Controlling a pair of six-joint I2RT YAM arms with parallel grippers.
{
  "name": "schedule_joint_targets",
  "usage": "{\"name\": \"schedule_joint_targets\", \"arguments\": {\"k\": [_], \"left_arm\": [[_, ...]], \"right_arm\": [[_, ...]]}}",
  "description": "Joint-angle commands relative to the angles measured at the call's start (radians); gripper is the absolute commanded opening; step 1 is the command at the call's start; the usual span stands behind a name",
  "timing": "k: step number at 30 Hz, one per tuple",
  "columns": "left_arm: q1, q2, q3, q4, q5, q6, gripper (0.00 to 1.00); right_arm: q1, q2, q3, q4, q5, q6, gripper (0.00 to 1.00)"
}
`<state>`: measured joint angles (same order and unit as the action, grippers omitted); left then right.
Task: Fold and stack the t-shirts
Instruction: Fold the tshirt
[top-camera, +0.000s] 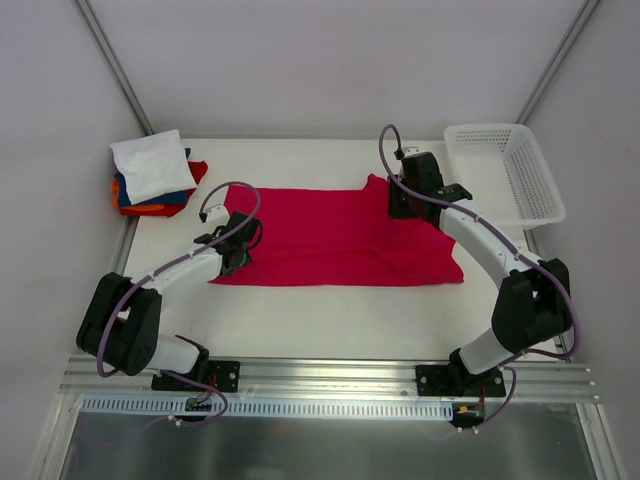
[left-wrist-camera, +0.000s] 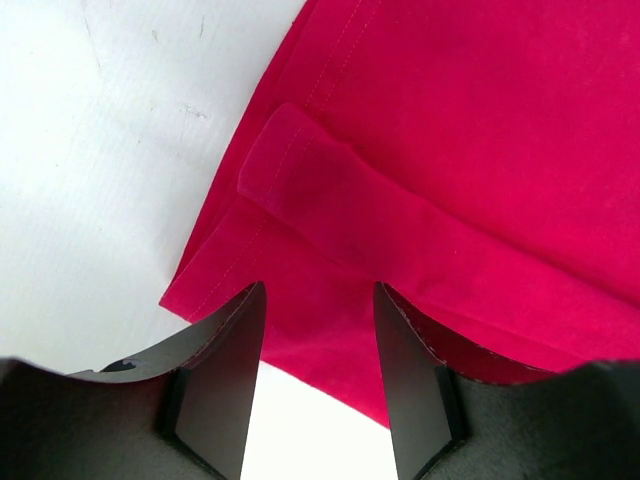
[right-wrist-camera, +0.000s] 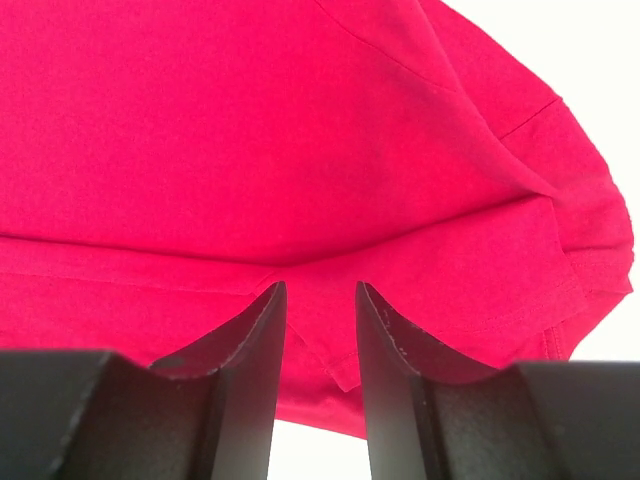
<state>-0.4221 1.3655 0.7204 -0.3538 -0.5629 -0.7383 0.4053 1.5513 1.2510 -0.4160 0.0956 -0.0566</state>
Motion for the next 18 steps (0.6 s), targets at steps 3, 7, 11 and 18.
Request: {"name": "schedule_joint_targets", "arguments": {"k": [3,7,11,18], "left_arm": [[-0.003,0.044,0.047,-0.010,-0.055,-0.050,0.46],[-0.004,0.073,0.065,-0.004,-0.081,-0.055,0.45],[-0.004,0.115,0.085,0.010,-0.088,-0.058,0.45],[-0.004,0.197,0.126,0.030,-0.083,-0.050,0.45]], "right_arm": [[-0.026,0.000,0.042,0.017,-0.048,-0.012,0.38],[-0.033,0.000,0.042,0.019,-0.068,-0.011,0.38],[-0.034,-0.005,0.042,0.022,-0.082,-0.008,0.37],[-0.037,-0.011,0.031,0.022,-0.082,-0.006,0.38]]}}
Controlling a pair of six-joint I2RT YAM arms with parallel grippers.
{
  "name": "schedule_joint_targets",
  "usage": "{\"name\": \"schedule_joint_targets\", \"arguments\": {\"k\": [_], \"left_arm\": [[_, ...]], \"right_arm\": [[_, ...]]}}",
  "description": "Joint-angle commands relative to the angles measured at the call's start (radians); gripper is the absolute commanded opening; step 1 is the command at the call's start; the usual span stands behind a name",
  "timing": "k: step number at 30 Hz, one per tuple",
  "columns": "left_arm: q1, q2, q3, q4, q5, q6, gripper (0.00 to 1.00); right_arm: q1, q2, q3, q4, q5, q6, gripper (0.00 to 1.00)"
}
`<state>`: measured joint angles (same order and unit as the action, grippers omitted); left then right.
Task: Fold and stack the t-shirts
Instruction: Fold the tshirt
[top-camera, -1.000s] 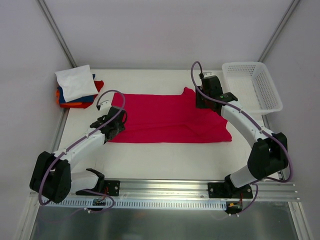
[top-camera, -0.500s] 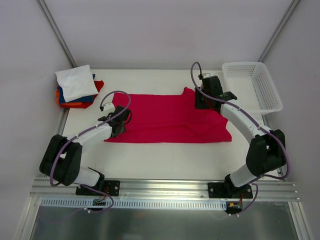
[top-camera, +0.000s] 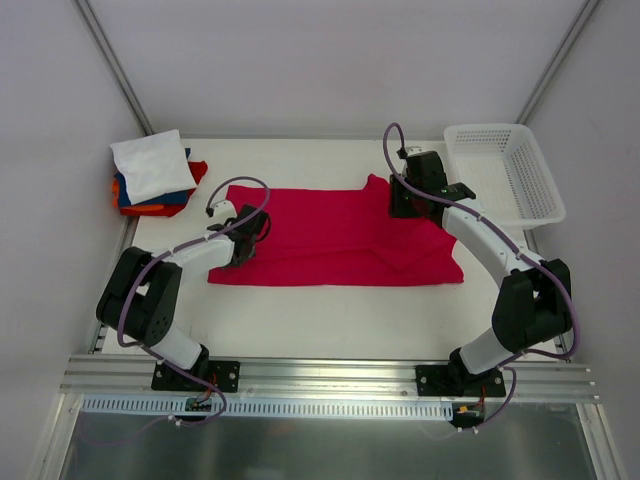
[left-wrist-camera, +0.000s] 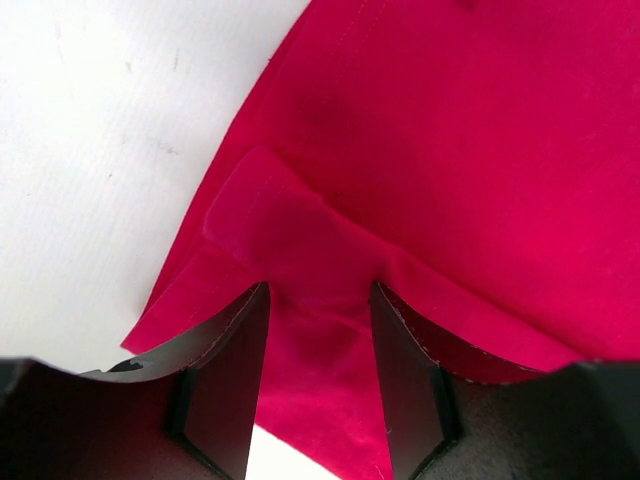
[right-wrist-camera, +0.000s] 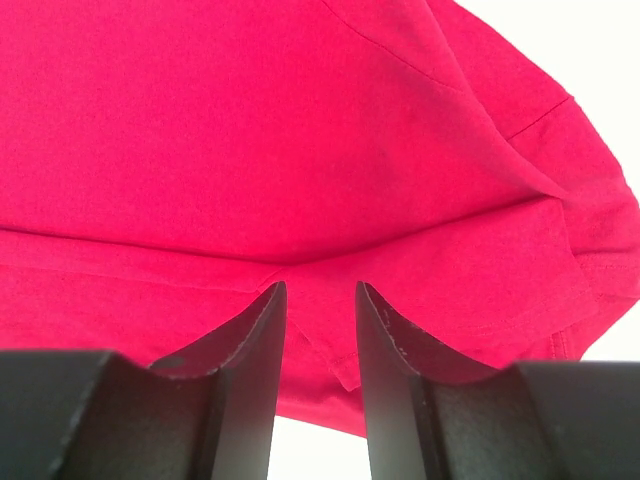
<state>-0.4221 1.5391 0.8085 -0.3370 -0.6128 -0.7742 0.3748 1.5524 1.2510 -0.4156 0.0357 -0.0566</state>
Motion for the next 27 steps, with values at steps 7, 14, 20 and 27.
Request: {"name": "schedule_joint_targets", "arguments": {"k": [7,14,20,27], "left_arm": [[-0.003,0.049,0.060,0.021,-0.034,-0.008,0.35],[-0.003,0.041,0.061,0.021,-0.039,0.001,0.32],[-0.003,0.012,0.054,0.019,-0.041,0.015,0.31],[-0.001,-0.002,0.060,0.018,-0.058,0.027,0.00]], "right_arm": [[-0.010,-0.020,0.034,0.021,-0.025,0.000,0.38],[-0.011,-0.009,0.034,0.023,-0.059,0.008,0.37],[-0.010,-0.008,0.027,0.031,-0.065,0.015,0.37],[-0.010,-0.008,0.025,0.037,-0.066,0.015,0.37]]}}
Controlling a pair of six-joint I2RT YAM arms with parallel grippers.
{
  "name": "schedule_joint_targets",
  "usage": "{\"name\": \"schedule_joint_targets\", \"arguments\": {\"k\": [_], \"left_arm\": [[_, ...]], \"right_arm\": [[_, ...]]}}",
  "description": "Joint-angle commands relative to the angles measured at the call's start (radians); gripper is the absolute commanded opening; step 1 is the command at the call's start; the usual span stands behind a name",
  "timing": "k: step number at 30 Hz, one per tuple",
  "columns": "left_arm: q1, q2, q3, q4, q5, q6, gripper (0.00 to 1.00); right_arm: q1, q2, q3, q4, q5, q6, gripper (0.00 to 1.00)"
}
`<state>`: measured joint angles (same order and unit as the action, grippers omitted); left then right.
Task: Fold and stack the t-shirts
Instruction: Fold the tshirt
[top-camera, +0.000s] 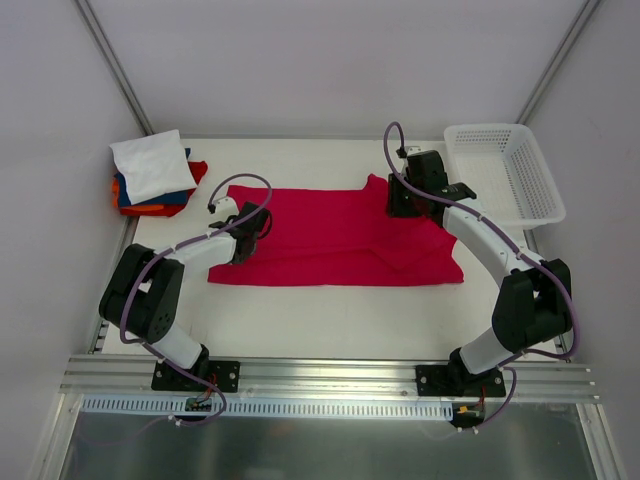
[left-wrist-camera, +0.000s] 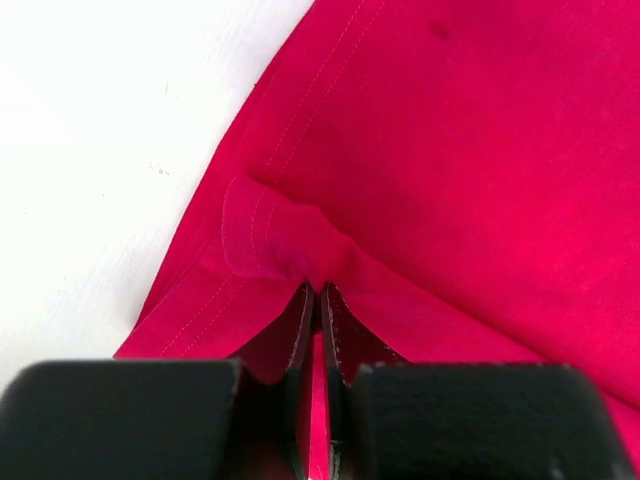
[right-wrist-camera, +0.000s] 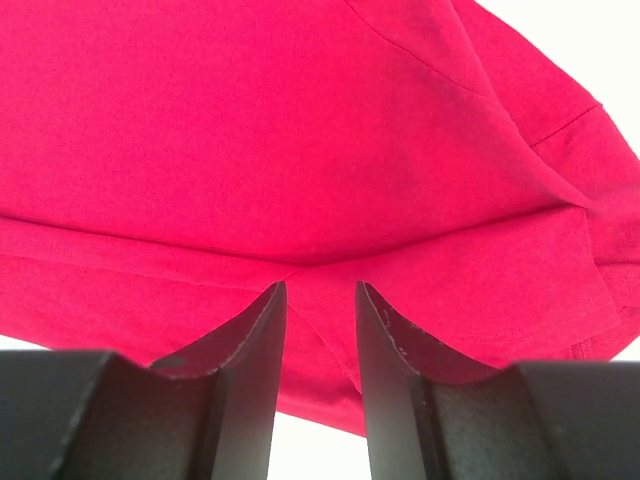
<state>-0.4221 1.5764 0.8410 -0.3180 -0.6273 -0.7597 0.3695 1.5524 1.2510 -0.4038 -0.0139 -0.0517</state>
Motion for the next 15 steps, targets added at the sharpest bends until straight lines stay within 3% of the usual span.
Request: {"name": "schedule_joint_targets", "arguments": {"k": [1,5,15], "left_arm": [[0.000,-0.039,0.030,-0.001,-0.045,0.014,0.00],[0.002,-0.044,0.050,-0.001,-0.048,0.033,0.08],[0.014,-0.055,0.090,-0.007,-0.052,0.072,0.12]], "right_arm": [[-0.004,-0.008,0.024,0.023,-0.017,0.010,0.37],[-0.004,-0.003,0.027,0.025,-0.018,0.009,0.37],[-0.004,0.009,0.039,0.026,-0.024,0.010,0.37]]}}
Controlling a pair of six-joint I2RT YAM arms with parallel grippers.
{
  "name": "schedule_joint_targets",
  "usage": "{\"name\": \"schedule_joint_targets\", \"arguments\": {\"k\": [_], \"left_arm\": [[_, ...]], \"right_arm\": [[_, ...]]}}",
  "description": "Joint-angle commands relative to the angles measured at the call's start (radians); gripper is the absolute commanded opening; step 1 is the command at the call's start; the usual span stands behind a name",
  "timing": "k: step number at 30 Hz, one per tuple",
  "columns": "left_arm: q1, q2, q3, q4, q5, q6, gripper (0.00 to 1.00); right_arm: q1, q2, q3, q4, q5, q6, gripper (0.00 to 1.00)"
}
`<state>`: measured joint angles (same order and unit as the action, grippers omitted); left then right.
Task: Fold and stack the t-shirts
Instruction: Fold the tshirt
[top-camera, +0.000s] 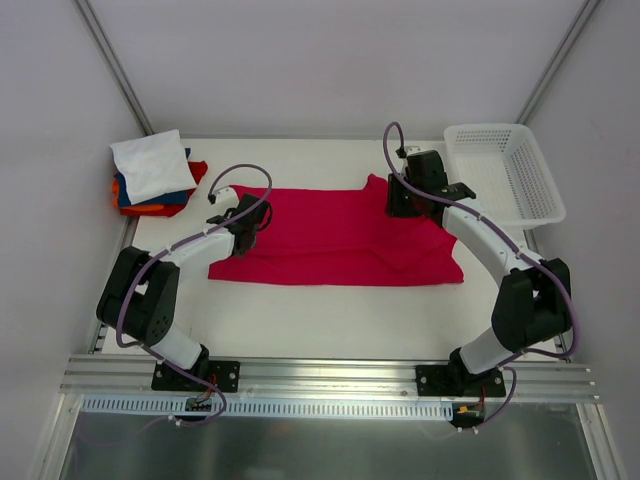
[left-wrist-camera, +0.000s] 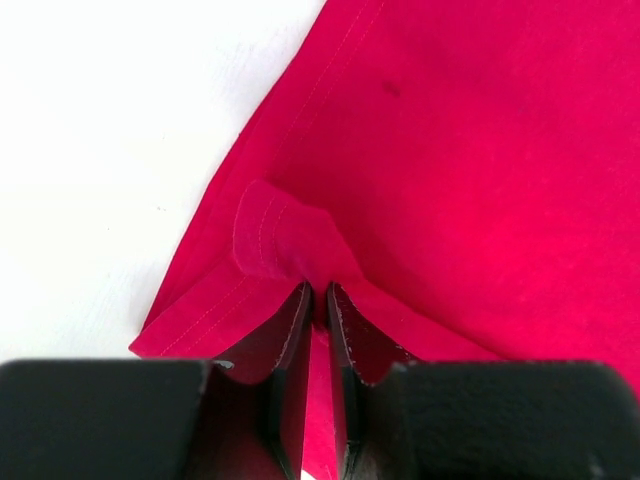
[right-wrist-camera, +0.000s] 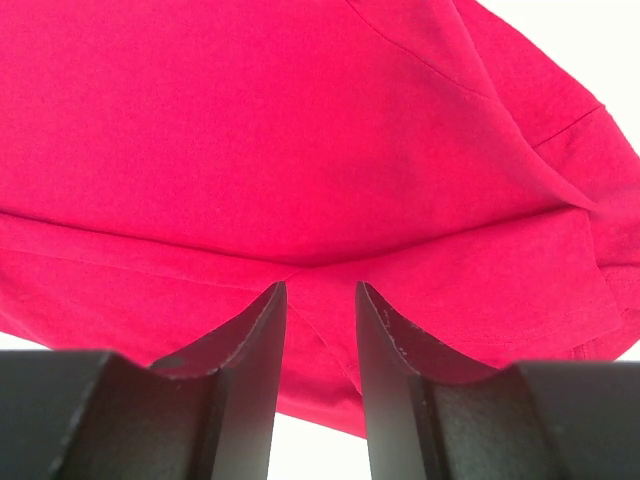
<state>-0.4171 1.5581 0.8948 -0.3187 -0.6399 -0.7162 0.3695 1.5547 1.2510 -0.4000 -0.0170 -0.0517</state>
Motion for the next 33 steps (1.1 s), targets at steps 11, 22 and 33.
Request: {"name": "schedule_joint_targets", "arguments": {"k": [11,22,33], "left_arm": [[0.014,-0.023,0.047,-0.005,-0.040,0.038,0.04],[0.050,0.028,0.128,-0.006,-0.053,0.087,0.07],[0.106,0.160,0.227,-0.005,-0.012,0.104,0.62]], "right_arm": [[-0.004,0.016,0.042,0.024,-0.023,0.009,0.37],[-0.004,0.024,0.041,0.026,-0.024,0.007,0.37],[-0.006,0.007,0.060,0.007,-0.011,0.000,0.37]]}}
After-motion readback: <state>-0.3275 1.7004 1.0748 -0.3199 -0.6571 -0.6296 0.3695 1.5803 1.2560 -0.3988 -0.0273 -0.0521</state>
